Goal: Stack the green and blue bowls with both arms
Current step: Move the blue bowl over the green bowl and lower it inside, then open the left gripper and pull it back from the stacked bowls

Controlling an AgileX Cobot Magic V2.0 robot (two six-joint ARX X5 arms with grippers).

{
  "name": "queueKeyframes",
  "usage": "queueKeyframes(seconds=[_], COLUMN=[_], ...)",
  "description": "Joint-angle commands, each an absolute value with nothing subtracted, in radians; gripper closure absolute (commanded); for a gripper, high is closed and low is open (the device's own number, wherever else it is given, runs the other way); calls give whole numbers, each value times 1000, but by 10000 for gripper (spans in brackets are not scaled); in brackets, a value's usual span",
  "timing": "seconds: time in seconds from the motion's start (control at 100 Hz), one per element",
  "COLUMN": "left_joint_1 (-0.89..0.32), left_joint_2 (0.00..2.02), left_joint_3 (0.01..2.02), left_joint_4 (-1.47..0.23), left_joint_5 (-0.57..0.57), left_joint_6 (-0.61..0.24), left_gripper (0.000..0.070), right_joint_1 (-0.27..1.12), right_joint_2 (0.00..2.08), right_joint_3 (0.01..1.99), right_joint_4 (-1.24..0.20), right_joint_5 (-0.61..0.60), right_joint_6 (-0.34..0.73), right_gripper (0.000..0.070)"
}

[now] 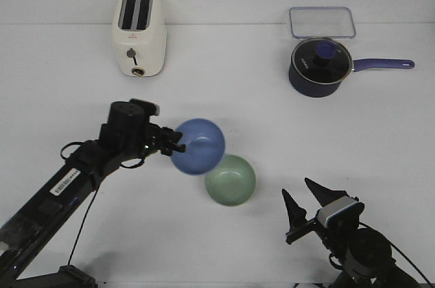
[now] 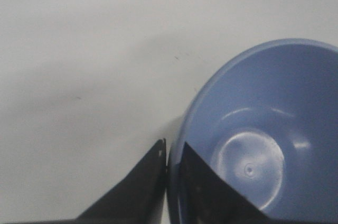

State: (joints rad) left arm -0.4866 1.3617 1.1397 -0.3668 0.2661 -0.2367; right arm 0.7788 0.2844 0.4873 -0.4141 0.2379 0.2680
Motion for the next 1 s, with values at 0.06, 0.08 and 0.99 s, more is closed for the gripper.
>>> queueKeyframes(seconds=[0.06, 0.08, 0.99], left_joint_1=[-608, -622, -649], left_joint_2=[1399, 1406, 1148], left_joint_3=[1124, 1122, 1110], left_joint_4=[-332, -329, -339], left_joint_5=[204, 194, -32], left_joint_6=[-255, -255, -198], left_gripper=[691, 691, 318], right_joint_1=[787, 787, 787], right_joint_2=[289, 289, 289], right_joint_3=[492, 492, 492], right_joint_4=[-400, -400, -405], right_joint_5=[240, 240, 239], right_joint_6=[260, 261, 260], right_gripper=[273, 273, 273])
